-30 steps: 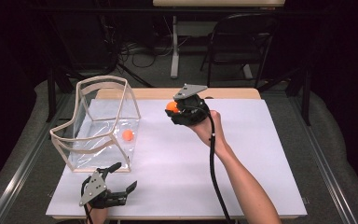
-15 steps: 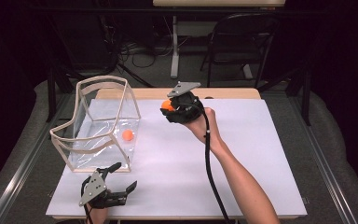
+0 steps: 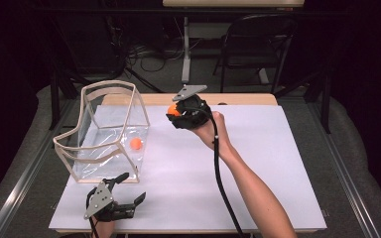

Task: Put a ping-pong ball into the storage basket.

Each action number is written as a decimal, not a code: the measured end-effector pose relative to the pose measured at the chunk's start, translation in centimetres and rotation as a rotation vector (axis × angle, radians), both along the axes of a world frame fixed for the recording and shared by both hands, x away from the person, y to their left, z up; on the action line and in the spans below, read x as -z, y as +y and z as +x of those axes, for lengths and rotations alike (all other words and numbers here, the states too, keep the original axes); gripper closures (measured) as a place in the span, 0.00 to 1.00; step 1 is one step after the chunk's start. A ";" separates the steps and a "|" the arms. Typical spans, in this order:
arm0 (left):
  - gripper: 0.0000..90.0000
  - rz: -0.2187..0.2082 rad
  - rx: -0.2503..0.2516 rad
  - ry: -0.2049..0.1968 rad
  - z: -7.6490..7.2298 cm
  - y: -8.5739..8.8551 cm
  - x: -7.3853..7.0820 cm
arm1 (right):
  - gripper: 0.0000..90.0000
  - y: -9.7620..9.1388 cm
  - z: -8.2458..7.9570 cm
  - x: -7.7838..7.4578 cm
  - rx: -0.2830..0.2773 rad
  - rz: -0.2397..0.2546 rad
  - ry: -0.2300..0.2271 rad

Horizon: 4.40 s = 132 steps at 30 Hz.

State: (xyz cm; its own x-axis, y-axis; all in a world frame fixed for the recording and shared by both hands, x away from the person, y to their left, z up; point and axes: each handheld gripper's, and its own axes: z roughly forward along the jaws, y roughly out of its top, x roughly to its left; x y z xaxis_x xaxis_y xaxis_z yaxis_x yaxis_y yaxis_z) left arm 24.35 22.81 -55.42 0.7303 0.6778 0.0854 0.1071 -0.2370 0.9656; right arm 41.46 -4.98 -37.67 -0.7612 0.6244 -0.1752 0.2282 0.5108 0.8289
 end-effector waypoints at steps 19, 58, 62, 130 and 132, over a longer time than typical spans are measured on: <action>0.17 -0.002 0.003 0.001 0.0 0.0 0.0 | 0.56 1.4 0.4 -0.7 -0.024 0.000 -0.004; 0.17 -0.008 0.001 0.001 0.0 0.1 0.0 | 0.56 4.5 1.5 -3.2 -0.073 0.016 -0.006; 0.17 -0.007 0.002 0.000 0.0 0.1 0.0 | 0.56 4.8 1.6 -3.5 -0.079 0.015 -0.009; 0.17 -0.012 0.002 -0.001 -0.1 0.3 -0.1 | 0.56 11.6 2.7 -5.2 -0.149 -0.026 -0.013; 0.17 -0.014 0.002 0.000 -0.1 0.3 -0.1 | 0.56 11.8 2.8 -5.2 -0.149 -0.030 -0.010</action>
